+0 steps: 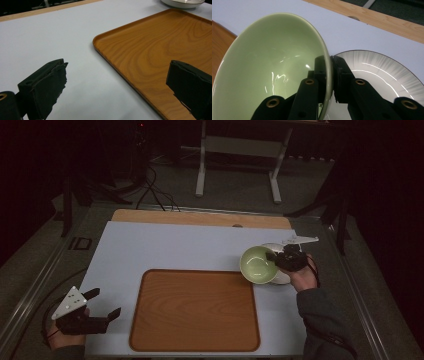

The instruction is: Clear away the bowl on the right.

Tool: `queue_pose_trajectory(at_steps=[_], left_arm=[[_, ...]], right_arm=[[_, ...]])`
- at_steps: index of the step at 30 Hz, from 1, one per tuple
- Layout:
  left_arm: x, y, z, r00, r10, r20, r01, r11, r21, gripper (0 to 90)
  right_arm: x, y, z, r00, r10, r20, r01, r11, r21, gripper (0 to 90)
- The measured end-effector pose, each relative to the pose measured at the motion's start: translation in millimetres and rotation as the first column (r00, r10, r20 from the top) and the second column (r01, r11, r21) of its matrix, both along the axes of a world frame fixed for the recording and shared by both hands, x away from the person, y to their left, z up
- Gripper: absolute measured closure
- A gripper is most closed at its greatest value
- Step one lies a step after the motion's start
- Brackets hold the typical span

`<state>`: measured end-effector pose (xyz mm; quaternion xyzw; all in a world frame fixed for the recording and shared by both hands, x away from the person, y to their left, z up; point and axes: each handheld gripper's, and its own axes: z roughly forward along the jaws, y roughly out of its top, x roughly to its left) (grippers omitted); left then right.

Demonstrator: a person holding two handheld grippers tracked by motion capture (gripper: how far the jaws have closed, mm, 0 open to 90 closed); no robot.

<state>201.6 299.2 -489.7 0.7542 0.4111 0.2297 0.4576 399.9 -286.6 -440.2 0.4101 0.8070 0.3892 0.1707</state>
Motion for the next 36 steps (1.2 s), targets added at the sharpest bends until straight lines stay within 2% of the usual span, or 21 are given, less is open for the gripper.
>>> queue_pose_trajectory(at_steps=[24, 36], left_arm=[[-0.7, 0.2, 0.7, 0.9999, 0.001, 0.011, -0.001, 1.0000, -0.001, 2.8], [-0.7, 0.1, 0.8, 0.9999, 0.001, 0.011, -0.001, 1.0000, 0.000, 2.8]], right_arm=[[-2.9, 17.2, -8.6, 0.9990, 0.042, -0.015, -0.043, 0.999, -0.017, 82.3], [-4.9, 22.8, -10.5, 0.9980, 0.058, -0.024, -0.058, 0.998, 0.007, 82.4]])
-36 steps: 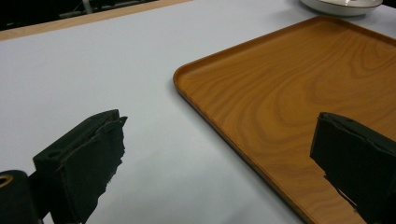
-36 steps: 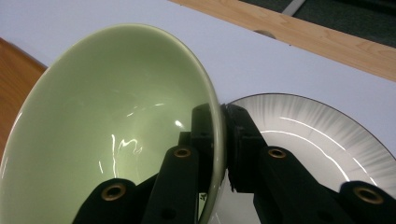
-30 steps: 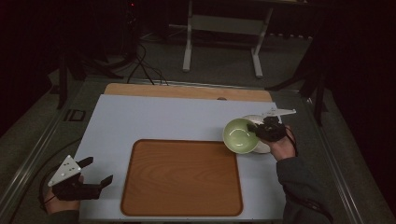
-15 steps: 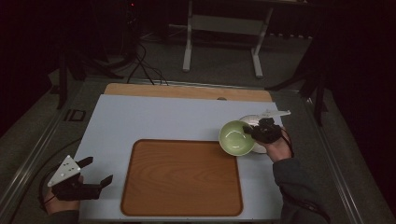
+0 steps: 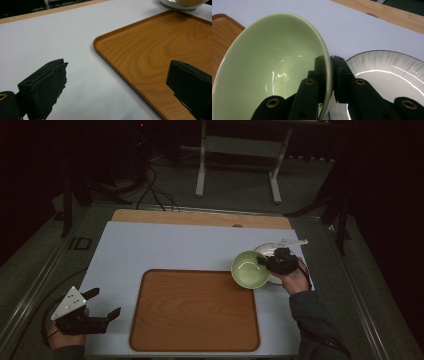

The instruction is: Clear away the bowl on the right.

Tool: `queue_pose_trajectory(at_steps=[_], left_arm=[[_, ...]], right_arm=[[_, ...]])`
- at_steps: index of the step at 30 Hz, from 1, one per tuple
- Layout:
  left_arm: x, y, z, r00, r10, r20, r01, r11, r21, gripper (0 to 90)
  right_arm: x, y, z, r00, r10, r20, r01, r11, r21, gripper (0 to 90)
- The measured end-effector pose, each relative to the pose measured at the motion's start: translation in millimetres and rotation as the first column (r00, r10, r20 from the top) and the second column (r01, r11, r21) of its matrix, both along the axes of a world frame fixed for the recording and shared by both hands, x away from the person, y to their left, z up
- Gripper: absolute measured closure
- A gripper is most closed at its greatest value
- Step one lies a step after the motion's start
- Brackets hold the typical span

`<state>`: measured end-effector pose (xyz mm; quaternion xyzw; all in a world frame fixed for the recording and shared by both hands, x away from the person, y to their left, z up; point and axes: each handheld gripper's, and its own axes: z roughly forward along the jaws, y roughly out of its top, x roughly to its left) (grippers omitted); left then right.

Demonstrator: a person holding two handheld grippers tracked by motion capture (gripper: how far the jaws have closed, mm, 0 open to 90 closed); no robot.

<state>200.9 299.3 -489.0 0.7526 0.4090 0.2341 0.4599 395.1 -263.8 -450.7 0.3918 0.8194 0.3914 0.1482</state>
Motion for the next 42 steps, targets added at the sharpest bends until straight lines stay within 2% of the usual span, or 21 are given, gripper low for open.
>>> queue_pose_trajectory(at_steps=[10, 30, 42], left_arm=[[0.1, 0.1, -0.1, 1.0000, 0.001, 0.000, -0.001, 1.0000, 0.000, 2.8], [-0.1, 0.3, 0.0, 1.0000, 0.005, 0.001, -0.005, 1.0000, -0.003, 2.8], [-0.4, 0.6, 0.5, 1.0000, 0.003, 0.004, -0.003, 1.0000, -0.003, 2.8]], right_arm=[[-1.7, 5.2, -4.5, 0.9999, 0.014, -0.008, -0.014, 1.000, 0.010, 82.3], [-6.8, 14.4, -3.1, 0.9988, 0.049, -0.006, -0.048, 0.998, 0.043, 82.3], [-9.9, 22.5, -3.8, 0.9974, 0.072, -0.003, -0.071, 0.997, 0.039, 82.3]])
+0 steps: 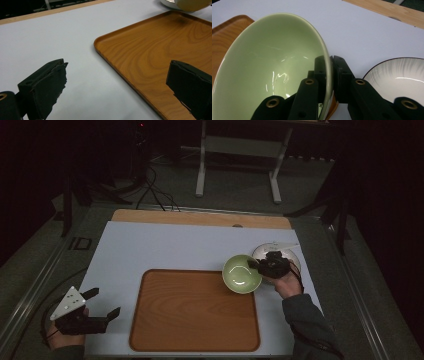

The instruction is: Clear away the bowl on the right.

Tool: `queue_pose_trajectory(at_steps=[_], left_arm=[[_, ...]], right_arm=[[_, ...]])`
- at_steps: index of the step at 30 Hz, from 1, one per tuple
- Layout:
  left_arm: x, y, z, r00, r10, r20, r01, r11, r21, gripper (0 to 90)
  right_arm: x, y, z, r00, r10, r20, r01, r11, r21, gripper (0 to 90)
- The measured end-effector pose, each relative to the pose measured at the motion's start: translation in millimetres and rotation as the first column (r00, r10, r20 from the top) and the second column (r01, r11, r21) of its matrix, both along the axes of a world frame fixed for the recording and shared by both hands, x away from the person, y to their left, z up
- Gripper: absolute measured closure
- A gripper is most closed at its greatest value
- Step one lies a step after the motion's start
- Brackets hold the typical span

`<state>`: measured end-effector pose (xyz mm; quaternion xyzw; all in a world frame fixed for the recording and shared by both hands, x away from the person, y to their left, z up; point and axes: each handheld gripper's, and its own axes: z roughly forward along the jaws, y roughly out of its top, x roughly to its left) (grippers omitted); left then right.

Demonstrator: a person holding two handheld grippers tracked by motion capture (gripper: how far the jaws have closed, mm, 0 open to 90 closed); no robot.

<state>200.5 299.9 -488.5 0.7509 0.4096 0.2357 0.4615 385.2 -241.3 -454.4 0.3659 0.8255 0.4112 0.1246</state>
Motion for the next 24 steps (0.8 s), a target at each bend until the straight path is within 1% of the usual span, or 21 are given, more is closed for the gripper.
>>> queue_pose_trajectory(at_steps=[16, 24], left_arm=[[0.0, 0.2, -0.1, 1.0000, 0.001, 0.001, -0.001, 1.0000, 0.000, 2.8], [-0.1, 0.3, 0.1, 1.0000, 0.001, 0.002, -0.001, 1.0000, 0.000, 2.8]], right_arm=[[-6.7, 11.3, -2.8, 0.9994, 0.033, -0.006, -0.033, 0.999, 0.001, 82.2], [-8.3, 20.7, -4.2, 0.9980, 0.062, -0.013, -0.062, 0.998, 0.004, 82.2]])
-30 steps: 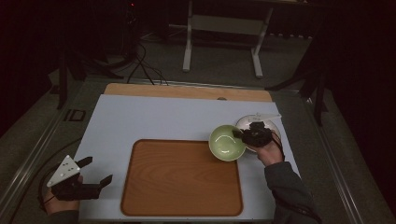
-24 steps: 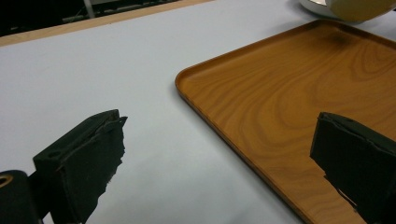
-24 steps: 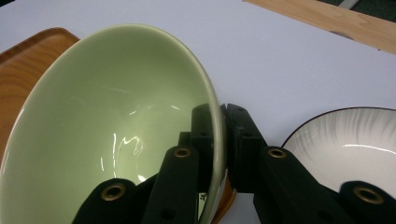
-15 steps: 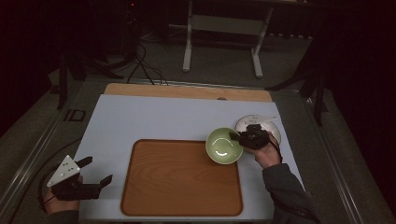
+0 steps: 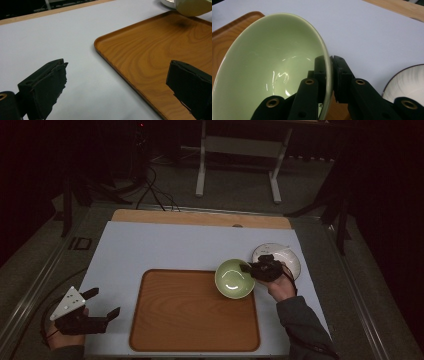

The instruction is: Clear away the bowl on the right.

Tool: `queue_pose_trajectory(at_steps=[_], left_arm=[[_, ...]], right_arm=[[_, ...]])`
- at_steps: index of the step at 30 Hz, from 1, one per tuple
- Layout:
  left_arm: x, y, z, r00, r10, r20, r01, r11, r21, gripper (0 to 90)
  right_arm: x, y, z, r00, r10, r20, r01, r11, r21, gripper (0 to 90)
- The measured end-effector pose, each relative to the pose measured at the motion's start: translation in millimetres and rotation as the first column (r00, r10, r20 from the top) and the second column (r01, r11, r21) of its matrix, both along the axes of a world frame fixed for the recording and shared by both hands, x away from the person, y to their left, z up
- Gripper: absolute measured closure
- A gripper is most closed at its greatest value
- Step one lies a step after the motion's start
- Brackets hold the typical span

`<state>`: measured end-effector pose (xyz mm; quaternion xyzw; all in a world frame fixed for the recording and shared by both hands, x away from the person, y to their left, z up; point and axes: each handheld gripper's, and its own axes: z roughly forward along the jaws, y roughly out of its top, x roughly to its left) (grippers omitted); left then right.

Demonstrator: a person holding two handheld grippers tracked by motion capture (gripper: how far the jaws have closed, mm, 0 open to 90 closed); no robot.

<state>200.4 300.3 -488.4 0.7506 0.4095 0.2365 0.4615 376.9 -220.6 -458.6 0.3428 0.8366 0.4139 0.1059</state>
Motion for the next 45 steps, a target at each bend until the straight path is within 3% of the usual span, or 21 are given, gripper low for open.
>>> queue_pose_trajectory(at_steps=[23, 35, 40, 43, 45], left_arm=[[-0.3, 0.1, 0.0, 1.0000, 0.000, 0.000, 0.000, 1.0000, 0.001, 2.8], [-0.3, 0.2, -0.1, 1.0000, 0.000, 0.000, 0.000, 1.0000, 0.000, 2.8], [-0.3, 0.1, -0.1, 1.0000, 0.000, -0.001, 0.000, 1.0000, 0.000, 2.8], [-0.4, 0.1, -0.1, 1.0000, 0.000, -0.001, 0.000, 1.0000, 0.000, 2.8], [-0.4, 0.2, -0.1, 1.0000, 0.000, -0.001, 0.000, 1.0000, -0.001, 2.8]], right_arm=[[-8.6, 38.1, -14.3, 0.9953, 0.090, -0.036, -0.090, 0.996, -0.003, 82.2], [-20.9, 65.9, -31.6, 0.9807, 0.172, -0.094, -0.171, 0.985, 0.016, 82.1], [-28.3, 84.9, -39.2, 0.9619, 0.241, -0.128, -0.240, 0.970, 0.024, 81.7], [-29.5, 91.8, -38.8, 0.9585, 0.254, -0.130, -0.253, 0.967, 0.025, 79.8], [-29.2, 94.5, -38.5, 0.9546, 0.269, -0.127, -0.270, 0.963, 0.010, 73.8]])
